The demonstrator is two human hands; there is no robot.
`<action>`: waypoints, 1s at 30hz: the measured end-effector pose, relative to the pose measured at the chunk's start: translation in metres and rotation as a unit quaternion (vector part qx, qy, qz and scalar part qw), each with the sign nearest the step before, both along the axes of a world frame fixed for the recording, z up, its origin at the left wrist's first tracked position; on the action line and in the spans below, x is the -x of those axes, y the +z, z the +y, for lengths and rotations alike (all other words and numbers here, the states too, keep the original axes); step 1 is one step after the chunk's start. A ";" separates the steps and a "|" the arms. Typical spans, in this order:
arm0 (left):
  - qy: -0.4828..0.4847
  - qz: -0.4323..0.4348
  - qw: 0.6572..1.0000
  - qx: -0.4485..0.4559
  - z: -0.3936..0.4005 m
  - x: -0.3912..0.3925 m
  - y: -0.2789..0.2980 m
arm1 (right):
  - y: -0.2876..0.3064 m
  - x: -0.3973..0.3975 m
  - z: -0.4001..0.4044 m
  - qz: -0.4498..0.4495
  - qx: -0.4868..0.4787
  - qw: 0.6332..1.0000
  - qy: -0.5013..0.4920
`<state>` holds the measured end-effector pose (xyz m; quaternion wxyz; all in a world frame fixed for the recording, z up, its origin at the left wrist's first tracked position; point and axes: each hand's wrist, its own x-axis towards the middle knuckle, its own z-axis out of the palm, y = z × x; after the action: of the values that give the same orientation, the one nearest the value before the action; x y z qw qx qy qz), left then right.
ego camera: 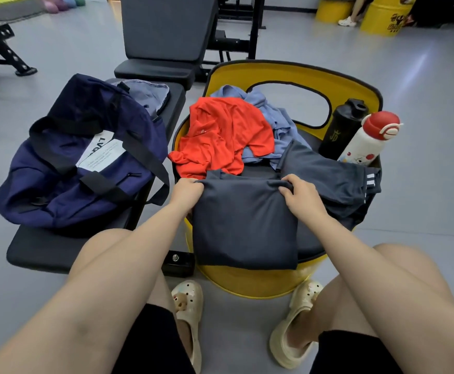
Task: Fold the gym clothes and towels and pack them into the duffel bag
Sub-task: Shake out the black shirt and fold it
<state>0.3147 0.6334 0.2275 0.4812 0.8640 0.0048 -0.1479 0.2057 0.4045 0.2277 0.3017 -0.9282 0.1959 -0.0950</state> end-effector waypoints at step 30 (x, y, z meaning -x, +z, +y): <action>0.036 -0.005 0.999 -0.020 -0.018 -0.025 -0.055 | -0.073 -0.026 0.027 0.100 0.199 0.962 0.161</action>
<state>0.3400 0.6156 0.1728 0.4685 0.8737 0.0363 -0.1257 0.2320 0.4312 0.1546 0.1012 -0.9935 0.0505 0.0107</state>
